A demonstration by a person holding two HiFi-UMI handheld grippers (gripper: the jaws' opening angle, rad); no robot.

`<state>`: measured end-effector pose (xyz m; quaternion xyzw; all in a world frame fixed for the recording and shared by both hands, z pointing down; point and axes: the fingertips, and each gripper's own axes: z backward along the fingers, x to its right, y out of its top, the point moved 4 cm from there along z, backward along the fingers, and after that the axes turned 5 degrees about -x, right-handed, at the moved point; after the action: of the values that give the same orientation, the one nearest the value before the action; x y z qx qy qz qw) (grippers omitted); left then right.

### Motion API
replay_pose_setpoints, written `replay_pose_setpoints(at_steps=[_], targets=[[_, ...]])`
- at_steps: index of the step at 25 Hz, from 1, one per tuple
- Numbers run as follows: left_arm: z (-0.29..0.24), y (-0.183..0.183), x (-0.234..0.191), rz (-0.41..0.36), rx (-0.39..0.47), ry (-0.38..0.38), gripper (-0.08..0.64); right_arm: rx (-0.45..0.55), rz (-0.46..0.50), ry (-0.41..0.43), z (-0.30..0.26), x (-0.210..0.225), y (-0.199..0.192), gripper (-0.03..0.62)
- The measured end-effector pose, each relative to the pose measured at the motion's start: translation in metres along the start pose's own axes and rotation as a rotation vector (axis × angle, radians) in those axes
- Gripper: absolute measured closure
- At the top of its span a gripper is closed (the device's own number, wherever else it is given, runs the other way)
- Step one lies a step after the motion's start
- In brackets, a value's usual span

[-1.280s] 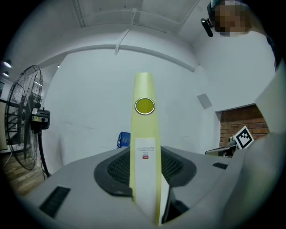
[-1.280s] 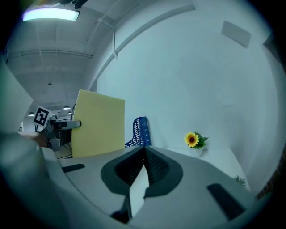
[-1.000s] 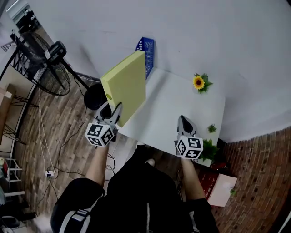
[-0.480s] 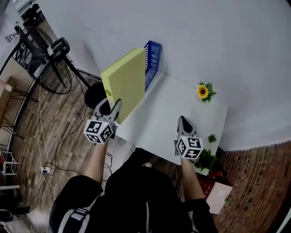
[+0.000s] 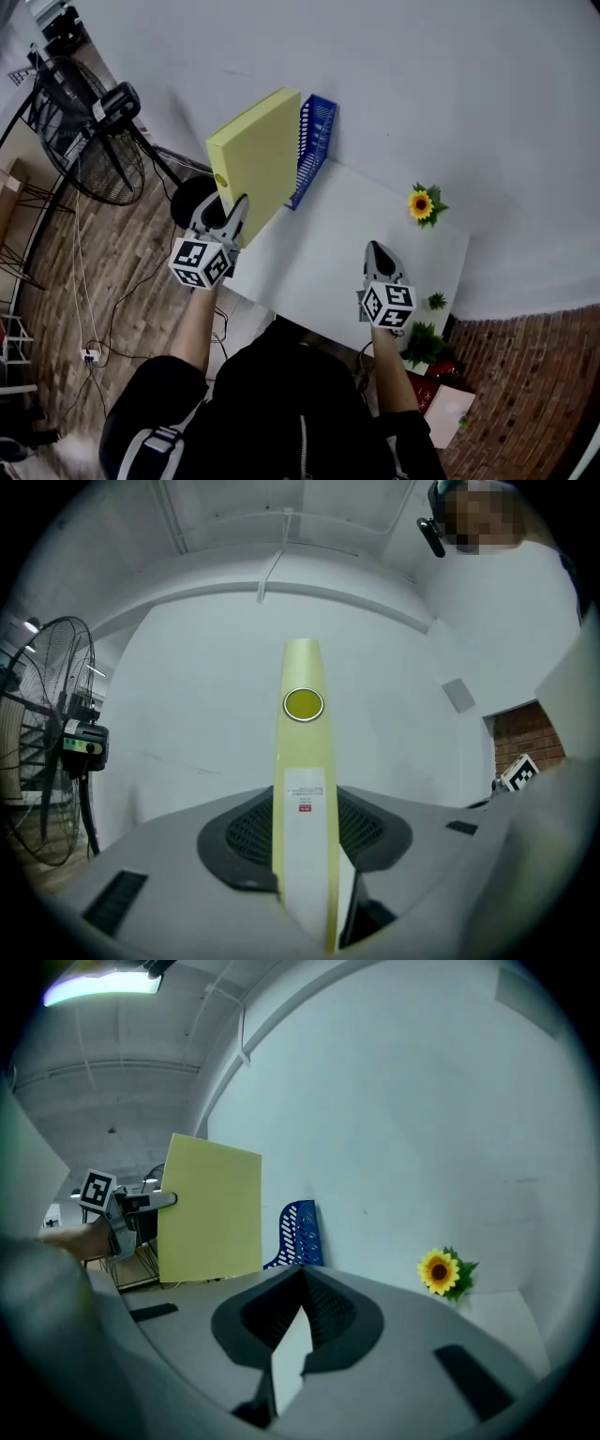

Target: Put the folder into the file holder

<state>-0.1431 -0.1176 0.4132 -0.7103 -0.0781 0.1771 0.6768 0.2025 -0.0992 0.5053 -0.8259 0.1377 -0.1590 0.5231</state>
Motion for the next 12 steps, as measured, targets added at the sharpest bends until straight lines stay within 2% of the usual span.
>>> replay_pose_setpoints(at_steps=[12], targets=[[-0.062,-0.004,-0.023,0.005,-0.001,-0.013,0.371,-0.020,-0.009,-0.033,-0.036,0.015,0.012,0.588]])
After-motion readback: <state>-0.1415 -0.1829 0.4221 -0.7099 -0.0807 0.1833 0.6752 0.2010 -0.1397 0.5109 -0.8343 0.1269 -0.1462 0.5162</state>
